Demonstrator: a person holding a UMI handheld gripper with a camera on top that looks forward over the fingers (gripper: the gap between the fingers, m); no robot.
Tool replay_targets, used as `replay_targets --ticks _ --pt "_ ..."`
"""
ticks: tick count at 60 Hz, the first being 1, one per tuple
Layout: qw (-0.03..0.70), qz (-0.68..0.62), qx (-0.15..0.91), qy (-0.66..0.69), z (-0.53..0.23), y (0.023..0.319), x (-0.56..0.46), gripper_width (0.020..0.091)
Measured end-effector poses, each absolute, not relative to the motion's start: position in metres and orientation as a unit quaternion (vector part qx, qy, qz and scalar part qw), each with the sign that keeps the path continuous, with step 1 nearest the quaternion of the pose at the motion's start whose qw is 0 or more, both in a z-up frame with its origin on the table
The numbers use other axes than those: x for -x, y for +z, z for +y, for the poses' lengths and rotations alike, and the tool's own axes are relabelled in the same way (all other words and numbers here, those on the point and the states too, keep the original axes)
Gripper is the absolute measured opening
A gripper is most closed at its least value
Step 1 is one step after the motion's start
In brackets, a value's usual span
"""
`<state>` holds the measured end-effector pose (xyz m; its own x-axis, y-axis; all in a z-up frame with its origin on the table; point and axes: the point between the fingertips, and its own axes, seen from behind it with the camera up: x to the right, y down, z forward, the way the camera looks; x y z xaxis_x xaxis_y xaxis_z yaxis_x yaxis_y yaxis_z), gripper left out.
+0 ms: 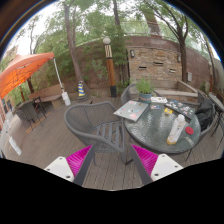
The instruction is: Pour water
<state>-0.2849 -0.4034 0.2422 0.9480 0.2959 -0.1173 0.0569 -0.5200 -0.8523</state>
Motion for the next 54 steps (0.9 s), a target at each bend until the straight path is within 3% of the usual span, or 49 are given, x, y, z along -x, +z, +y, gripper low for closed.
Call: replay_targets --ticks 11,23,54 --pt "0.484 -0.081 0.865 0.102 -0.394 0.250 0.291 0.0834" --pt "0.512 -0.060 0.853 0.075 -0.361 0.239 0.246 0.0836" --pt "0.587 0.001 0.809 0.001 -0.167 0.109 0.006 0.0830"
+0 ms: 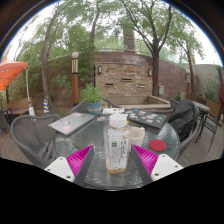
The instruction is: Pour water
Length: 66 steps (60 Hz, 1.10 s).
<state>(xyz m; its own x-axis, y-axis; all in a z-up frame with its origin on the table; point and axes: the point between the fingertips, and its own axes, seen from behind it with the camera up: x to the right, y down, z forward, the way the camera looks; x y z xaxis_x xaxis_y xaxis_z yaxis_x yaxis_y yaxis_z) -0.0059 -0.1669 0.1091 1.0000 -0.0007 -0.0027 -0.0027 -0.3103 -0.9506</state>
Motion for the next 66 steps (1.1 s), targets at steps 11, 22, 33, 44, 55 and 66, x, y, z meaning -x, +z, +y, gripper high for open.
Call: replay_targets --ticks 11,22,33,44,55,66 --pt "0.600 -0.011 0.800 0.003 -0.123 0.086 -0.004 0.0829" --pt "0.638 -0.026 0.769 0.004 -0.083 0.078 -0.008 0.0623" --pt "0.646 -0.031 0.763 -0.019 -0.080 0.084 -0.006 0.0571" --pt "0.602 -0.036 0.797 0.034 -0.069 0.082 0.026 0.0471" --pt "0.547 0.171 0.768 0.287 -0.045 0.130 0.063 0.0471" --pt "0.366 0.456 0.601 0.546 -0.016 0.149 0.048 0.0471"
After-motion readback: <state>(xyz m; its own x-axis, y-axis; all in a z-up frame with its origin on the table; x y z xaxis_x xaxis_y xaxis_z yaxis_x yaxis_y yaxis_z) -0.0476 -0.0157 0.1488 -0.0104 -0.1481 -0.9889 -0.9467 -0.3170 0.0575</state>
